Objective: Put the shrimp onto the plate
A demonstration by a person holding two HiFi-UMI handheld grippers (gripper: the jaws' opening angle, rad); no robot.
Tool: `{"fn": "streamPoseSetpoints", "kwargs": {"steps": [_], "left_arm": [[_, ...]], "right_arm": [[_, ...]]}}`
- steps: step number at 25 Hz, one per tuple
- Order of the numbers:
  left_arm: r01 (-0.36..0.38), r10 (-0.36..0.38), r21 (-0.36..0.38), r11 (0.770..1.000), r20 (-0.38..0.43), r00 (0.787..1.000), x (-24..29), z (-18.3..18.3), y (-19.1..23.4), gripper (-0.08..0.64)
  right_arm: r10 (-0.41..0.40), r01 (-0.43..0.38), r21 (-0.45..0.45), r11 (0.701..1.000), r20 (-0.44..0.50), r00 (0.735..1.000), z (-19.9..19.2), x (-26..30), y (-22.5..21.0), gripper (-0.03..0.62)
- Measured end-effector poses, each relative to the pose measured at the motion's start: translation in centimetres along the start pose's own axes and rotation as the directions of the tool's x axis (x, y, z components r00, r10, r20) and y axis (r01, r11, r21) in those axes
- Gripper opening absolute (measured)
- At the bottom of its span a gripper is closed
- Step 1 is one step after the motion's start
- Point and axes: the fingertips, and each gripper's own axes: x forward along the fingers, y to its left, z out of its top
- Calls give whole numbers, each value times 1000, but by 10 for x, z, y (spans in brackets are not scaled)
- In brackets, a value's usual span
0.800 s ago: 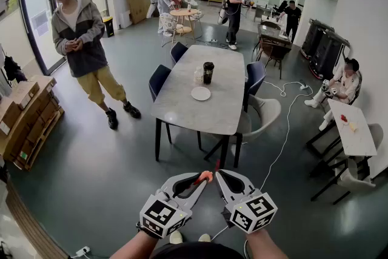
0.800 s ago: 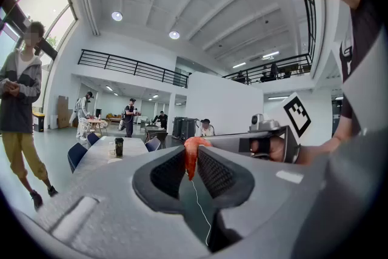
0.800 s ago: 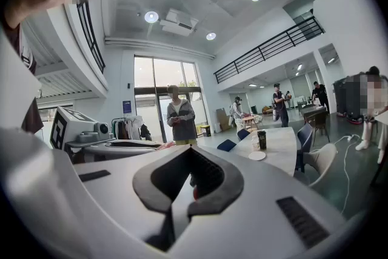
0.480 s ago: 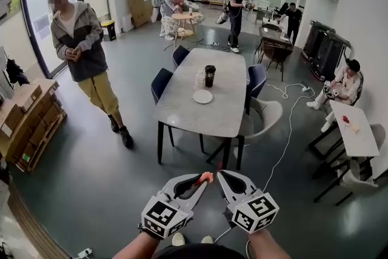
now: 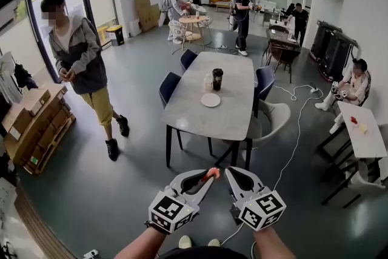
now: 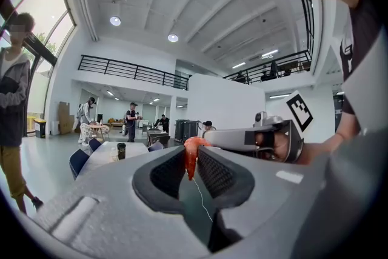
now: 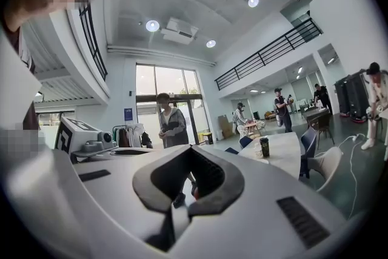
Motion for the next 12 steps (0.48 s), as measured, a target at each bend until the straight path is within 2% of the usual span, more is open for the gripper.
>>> {"fn": "streamPoseSetpoints", "kwargs": {"steps": [5, 12], "left_arm": [[-30, 29, 6, 1000, 5, 1000, 13, 2, 9, 57], [-60, 60, 7, 998, 1, 998, 31, 7, -3, 57]], "right_arm": [[9, -9, -3, 1000, 26, 1000, 5, 2, -12, -5], [29, -30, 6, 1000, 40, 999, 13, -7, -27, -5]]}}
